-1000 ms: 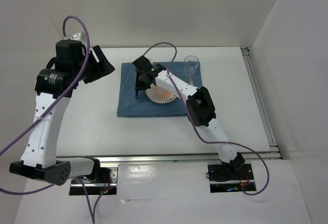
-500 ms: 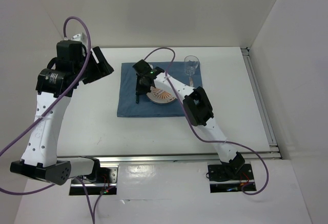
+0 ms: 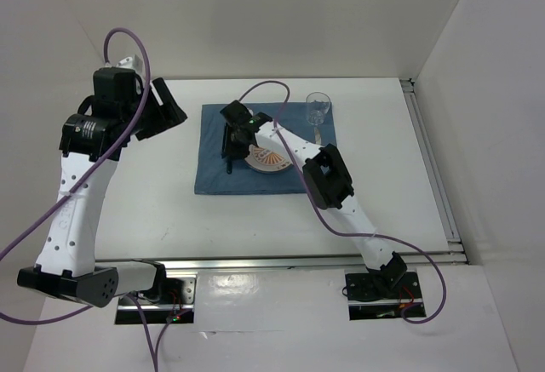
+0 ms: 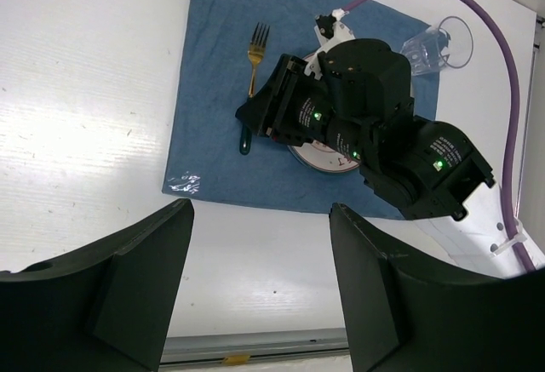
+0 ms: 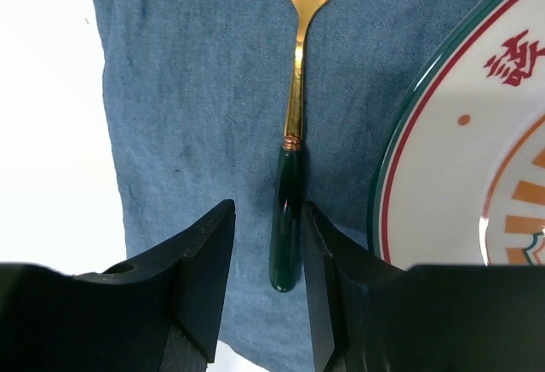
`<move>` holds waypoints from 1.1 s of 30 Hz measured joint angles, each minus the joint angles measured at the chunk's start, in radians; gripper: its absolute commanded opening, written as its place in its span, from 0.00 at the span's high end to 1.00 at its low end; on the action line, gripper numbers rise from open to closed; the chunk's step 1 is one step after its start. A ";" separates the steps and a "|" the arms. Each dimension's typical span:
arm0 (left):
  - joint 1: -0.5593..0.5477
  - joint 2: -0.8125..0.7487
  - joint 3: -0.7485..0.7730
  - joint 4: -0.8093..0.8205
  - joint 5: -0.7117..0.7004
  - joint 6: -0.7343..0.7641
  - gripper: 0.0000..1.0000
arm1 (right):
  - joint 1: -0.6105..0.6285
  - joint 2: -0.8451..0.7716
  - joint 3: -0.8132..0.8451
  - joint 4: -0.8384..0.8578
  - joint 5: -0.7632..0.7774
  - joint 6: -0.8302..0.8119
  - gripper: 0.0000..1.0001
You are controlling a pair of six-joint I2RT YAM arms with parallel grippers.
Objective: Set the dinner table for one person
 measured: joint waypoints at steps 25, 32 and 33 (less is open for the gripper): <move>0.000 0.004 -0.009 0.000 0.000 0.009 0.21 | -0.033 -0.629 -0.090 -0.111 0.303 -0.180 0.00; 0.006 0.029 0.001 0.003 0.001 0.024 0.21 | -0.219 -1.126 -0.423 -0.298 0.536 -0.152 0.00; 0.008 0.030 0.001 0.006 0.002 0.024 0.21 | -0.235 -1.181 -0.485 -0.316 0.547 -0.144 0.00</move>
